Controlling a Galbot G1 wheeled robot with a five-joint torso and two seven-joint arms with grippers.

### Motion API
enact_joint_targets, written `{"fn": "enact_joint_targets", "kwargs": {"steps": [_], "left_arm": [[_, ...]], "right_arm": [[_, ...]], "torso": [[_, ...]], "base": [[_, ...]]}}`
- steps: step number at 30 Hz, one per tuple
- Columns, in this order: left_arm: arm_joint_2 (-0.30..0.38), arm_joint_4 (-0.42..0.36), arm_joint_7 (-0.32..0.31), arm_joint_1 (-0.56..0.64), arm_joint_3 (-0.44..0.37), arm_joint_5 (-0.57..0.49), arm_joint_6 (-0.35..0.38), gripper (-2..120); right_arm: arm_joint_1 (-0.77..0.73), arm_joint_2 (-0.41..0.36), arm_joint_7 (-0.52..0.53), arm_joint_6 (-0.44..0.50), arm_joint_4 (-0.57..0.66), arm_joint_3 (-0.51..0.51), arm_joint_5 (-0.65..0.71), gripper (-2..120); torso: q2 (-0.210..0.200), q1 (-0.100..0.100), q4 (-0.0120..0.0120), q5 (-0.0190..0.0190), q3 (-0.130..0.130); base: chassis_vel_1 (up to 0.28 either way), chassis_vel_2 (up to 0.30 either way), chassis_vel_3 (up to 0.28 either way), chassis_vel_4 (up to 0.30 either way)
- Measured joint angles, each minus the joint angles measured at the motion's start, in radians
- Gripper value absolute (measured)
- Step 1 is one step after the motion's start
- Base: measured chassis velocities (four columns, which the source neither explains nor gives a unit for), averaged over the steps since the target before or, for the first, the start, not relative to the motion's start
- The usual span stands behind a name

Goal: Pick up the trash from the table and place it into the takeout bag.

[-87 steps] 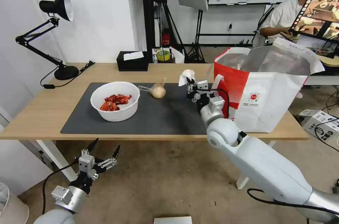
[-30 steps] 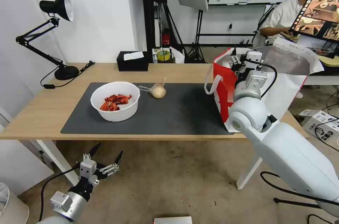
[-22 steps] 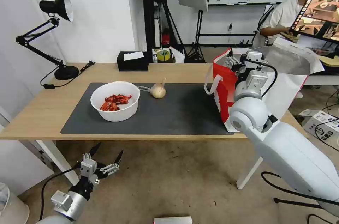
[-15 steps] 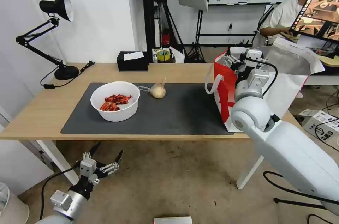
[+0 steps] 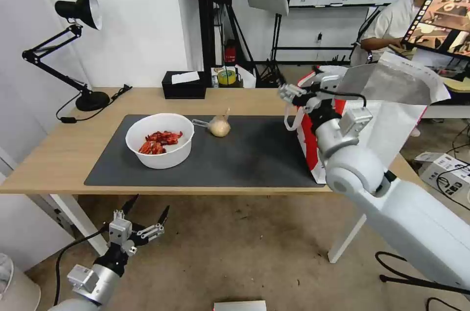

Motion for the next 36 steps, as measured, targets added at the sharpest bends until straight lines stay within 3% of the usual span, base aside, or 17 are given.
{"fn": "enact_joint_targets", "kwargs": {"steps": [4,14,25,36], "left_arm": [[0.001,-0.002,0.0,-0.001,-0.001,0.0,0.0,100],[-0.002,0.0,0.005,-0.002,-0.002,0.008,-0.016,100],[-0.023,0.028,0.011,-0.005,0.019,0.038,-0.032,100],[-0.025,0.038,0.012,-0.015,0.029,0.04,-0.038,100]], "right_arm": [[-0.141,-0.041,-0.118,-0.001,0.038,0.078,0.005,100],[-0.452,-0.059,-0.197,0.035,0.11,0.259,-0.092,100],[-0.755,0.04,-0.246,0.199,0.093,0.417,-0.264,100],[-0.949,0.16,-0.243,0.274,0.047,0.45,-0.365,100]], "torso": [[0.0,0.0,-0.0001,0.0002,0.0],[0.0,0.0,-0.0001,0.0001,0.0],[0.0,0.0,0.0,-0.0001,0.0],[0.0,0.0,-0.0001,-0.0001,0.0]], "base": [[0.0,0.0,0.0,0.0],[0.0,0.0,0.0,0.0],[0.0,0.0,0.0,0.0],[0.0,0.0,0.0,0.0]]}}
